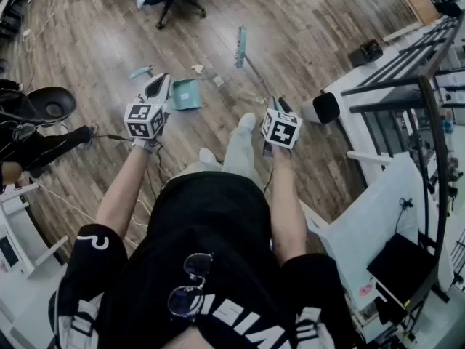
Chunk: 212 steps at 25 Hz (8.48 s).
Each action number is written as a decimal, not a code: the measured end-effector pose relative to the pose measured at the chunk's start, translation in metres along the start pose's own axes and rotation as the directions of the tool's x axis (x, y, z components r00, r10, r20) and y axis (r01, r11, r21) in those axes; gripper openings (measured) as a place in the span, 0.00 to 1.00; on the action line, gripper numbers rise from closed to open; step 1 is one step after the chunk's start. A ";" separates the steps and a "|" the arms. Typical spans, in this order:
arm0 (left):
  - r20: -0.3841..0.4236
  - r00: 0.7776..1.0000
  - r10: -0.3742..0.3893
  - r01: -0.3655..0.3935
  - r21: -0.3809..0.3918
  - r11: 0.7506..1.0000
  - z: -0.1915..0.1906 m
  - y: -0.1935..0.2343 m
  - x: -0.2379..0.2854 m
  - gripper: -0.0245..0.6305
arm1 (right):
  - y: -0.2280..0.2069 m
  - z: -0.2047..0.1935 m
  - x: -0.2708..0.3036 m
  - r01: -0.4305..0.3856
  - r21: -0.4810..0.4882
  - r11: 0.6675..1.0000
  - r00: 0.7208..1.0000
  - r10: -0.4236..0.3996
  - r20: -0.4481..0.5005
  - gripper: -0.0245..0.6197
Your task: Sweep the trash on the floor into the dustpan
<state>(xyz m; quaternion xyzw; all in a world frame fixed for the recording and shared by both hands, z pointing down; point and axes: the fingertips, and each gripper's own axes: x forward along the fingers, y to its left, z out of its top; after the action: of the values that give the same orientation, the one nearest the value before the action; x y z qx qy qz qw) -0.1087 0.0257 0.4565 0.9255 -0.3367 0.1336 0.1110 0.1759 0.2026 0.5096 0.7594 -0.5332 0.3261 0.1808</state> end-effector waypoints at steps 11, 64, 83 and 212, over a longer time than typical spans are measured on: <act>-0.031 1.000 -0.001 0.001 0.006 1.000 -0.010 0.005 0.011 0.04 | -0.018 0.001 0.011 0.040 0.009 0.999 0.999 -0.040 -0.011 0.17; -0.251 0.922 0.295 -0.365 -0.308 0.879 -0.186 0.202 0.217 0.04 | 0.155 0.010 0.488 -0.300 -0.237 0.924 0.934 0.233 -0.272 0.17; -0.250 0.934 0.256 -0.330 -0.326 0.886 -0.203 0.189 0.192 0.04 | 0.151 -0.066 0.395 -0.285 -0.244 0.927 0.908 0.179 -0.380 0.17; -0.310 0.951 0.000 -0.055 -0.168 0.984 -0.122 0.002 0.222 0.04 | -0.059 -0.157 0.268 0.027 0.093 0.995 0.844 0.027 -0.535 0.17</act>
<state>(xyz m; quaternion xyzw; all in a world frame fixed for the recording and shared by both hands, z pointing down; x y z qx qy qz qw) 0.0324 -0.0715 0.6425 0.8751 -0.3383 0.2480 0.2411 0.2419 0.1364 0.8119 0.6460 -0.4450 0.5506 0.2853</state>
